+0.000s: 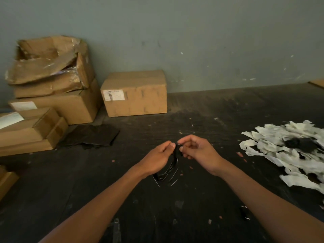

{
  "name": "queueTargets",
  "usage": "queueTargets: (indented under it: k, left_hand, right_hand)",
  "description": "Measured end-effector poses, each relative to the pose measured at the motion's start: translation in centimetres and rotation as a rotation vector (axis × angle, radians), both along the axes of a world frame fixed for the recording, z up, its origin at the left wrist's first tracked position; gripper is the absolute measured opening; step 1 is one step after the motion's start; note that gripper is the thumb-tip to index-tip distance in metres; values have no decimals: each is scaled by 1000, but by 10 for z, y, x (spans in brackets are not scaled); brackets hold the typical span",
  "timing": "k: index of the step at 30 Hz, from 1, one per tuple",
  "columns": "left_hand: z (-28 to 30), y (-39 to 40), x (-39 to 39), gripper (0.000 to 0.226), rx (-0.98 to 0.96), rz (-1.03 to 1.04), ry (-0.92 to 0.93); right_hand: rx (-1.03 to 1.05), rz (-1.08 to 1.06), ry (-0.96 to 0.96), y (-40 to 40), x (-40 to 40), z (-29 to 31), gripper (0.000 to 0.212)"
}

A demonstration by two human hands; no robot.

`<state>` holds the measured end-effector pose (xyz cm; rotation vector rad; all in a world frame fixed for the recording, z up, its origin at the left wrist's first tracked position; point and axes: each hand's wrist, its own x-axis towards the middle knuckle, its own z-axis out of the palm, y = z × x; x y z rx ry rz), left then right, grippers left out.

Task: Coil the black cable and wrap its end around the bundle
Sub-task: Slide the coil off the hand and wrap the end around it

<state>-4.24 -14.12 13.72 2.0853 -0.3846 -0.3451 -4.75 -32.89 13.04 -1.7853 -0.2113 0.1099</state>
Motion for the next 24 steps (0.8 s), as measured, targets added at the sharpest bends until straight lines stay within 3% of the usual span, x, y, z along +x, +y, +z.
queueTargets:
  k: [3, 9, 17, 24]
  left_hand:
    - [6, 4, 1, 30, -49, 19, -44]
    - [12, 5, 4, 41, -155, 69, 87]
    - [10, 9, 10, 31, -171, 145, -57]
    - [7, 20, 20, 31, -143, 293, -71]
  right_hand:
    - [-44, 11, -90, 7, 3, 5, 17]
    - [-194, -42, -351, 19, 4, 11, 17]
    - [-433, -59, -587, 22, 1, 20, 9]
    - [-556, 68, -640, 17, -6, 22, 14]
